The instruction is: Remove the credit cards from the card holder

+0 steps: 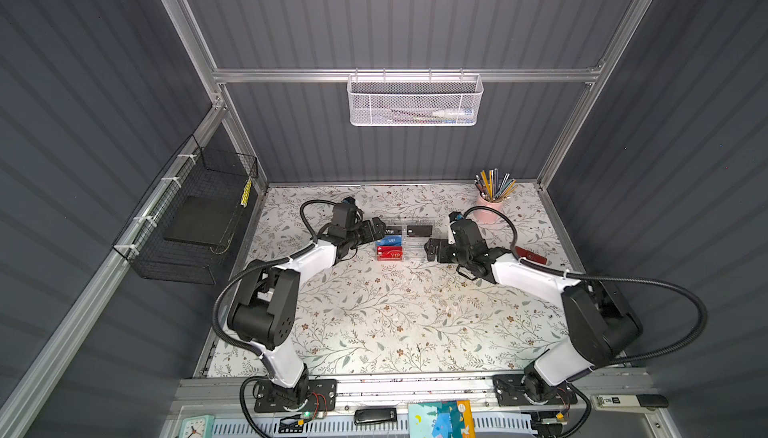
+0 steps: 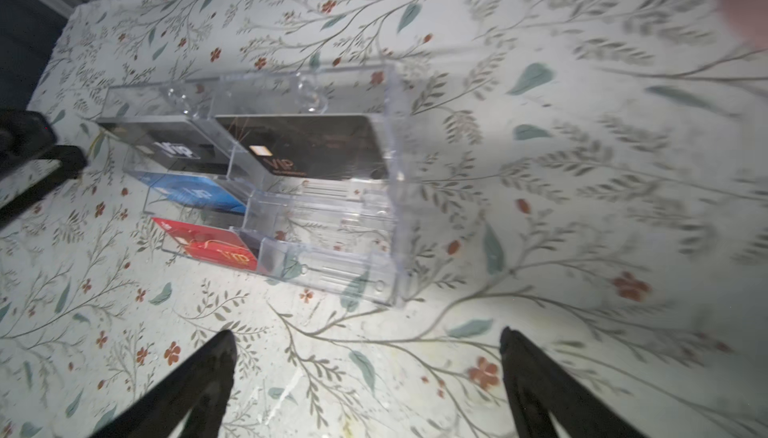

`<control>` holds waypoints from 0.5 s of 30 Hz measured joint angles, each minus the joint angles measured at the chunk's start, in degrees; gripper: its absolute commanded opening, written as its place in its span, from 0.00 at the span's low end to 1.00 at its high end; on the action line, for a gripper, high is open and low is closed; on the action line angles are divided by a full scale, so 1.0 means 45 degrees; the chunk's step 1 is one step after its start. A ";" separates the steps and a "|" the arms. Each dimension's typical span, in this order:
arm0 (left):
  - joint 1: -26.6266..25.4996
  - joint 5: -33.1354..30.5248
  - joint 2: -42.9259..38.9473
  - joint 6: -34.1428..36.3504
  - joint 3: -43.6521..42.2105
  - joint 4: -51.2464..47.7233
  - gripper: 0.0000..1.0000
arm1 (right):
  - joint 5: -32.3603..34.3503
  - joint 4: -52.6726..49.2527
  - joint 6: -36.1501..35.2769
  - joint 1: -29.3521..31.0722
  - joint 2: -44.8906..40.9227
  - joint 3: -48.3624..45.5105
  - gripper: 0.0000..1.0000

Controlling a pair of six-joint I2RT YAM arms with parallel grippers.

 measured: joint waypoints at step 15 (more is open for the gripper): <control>-0.3954 -0.2958 -0.1457 0.3492 0.0665 -0.0787 1.00 | 0.3638 -0.4226 0.2186 -0.3949 -0.5945 -0.2657 0.99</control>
